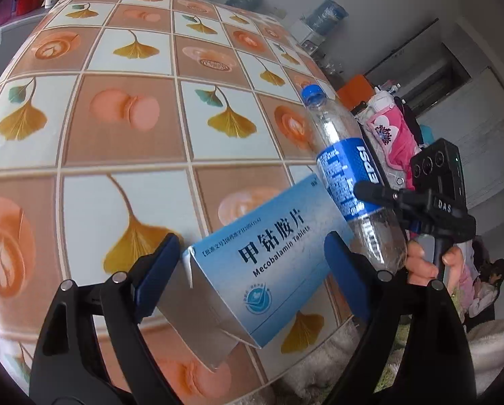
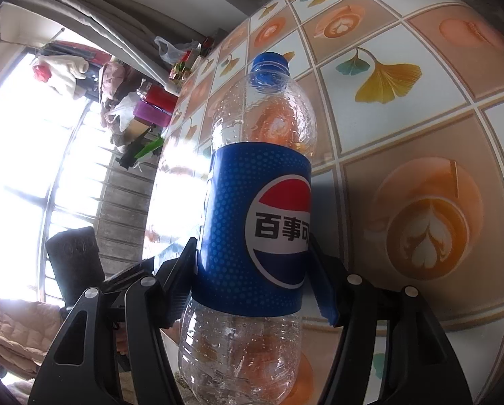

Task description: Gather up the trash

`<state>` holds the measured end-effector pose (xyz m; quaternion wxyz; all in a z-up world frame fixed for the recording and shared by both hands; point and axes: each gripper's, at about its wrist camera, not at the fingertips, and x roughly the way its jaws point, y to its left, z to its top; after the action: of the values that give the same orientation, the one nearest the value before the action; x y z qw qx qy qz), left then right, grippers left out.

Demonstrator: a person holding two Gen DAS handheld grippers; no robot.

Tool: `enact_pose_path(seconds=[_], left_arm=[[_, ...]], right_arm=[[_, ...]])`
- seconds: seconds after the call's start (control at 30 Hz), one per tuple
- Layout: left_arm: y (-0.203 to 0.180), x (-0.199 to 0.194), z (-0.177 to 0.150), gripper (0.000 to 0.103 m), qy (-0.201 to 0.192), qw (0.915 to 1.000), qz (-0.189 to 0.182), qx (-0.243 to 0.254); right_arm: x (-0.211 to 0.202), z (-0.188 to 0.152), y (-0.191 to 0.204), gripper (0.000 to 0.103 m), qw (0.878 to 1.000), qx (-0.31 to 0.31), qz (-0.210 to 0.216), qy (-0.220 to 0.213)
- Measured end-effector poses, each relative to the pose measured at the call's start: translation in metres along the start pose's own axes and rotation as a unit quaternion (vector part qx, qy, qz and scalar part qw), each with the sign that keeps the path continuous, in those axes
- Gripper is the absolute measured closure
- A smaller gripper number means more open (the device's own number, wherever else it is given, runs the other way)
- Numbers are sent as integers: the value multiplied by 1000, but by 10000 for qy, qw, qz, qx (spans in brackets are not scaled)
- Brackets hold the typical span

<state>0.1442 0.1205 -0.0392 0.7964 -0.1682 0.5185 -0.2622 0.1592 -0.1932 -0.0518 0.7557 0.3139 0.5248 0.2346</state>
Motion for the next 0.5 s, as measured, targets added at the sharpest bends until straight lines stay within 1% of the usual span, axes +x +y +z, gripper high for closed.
enact_pose_path(seconds=[0.13,0.23,0.3,0.4,0.5], left_arm=[[-5,-11,-27,20,-48,10000,-45,-72],[-9,-15,-43,20,-26,9994,-282,-202],[-17,-14,-52,20,-32,9994,-287,-164],[-34,-14,-62,20,-168,9995,173,209],[-51,-6,-66,20,-158,9958,650,625]], right_arm=[[0,-1,1,43,10000,26,-33,-22],[0,-1,3,43,9999,6,-94,-53],[1,-1,6,43,9999,-14,-152,-62],[3,-2,9,43,9998,-22,-209,-66],[4,-2,13,43,9995,-39,-299,-66]])
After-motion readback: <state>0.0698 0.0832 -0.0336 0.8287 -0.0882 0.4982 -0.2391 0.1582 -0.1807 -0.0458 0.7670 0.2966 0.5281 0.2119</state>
